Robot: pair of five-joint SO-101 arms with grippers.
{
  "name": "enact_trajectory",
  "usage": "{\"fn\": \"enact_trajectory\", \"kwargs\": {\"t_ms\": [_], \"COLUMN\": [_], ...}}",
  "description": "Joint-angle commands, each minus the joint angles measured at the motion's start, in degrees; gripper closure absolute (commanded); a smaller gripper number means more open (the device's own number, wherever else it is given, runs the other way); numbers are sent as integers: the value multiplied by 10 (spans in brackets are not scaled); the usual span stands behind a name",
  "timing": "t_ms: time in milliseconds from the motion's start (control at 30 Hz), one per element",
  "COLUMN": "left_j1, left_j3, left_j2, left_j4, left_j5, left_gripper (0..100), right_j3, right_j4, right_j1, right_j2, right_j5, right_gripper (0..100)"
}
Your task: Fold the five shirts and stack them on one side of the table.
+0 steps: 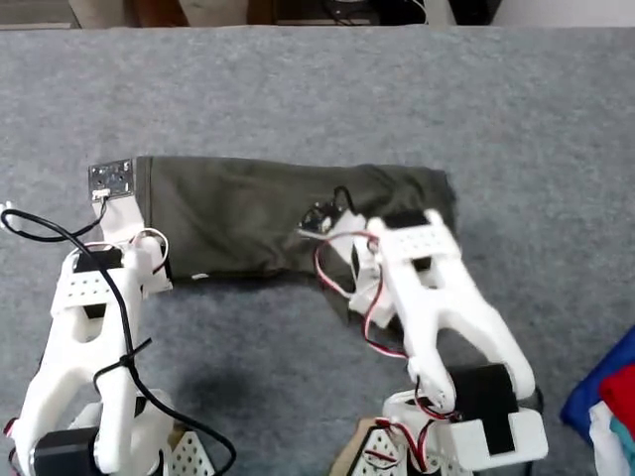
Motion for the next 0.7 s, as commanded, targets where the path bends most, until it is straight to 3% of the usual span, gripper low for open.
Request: {"fn": "enact_trajectory", "kwargs": {"t_ms": [0, 233, 667], "left_j1": [-5, -4, -4], "left_j3": [-2, -2, 4], "left_j2": [-15, -15, -15], "left_j4": [-8, -8, -8], "left_j5": [-5, -5, -6], "left_gripper": [981, 981, 981], "right_j3": [-87, -153, -383], "right_j4": [60, 81, 82], "right_j1": [9, 9, 13], "right_j2": [3, 29, 213], "right_j5": [63, 120, 150], "right_gripper": [994, 994, 994]}}
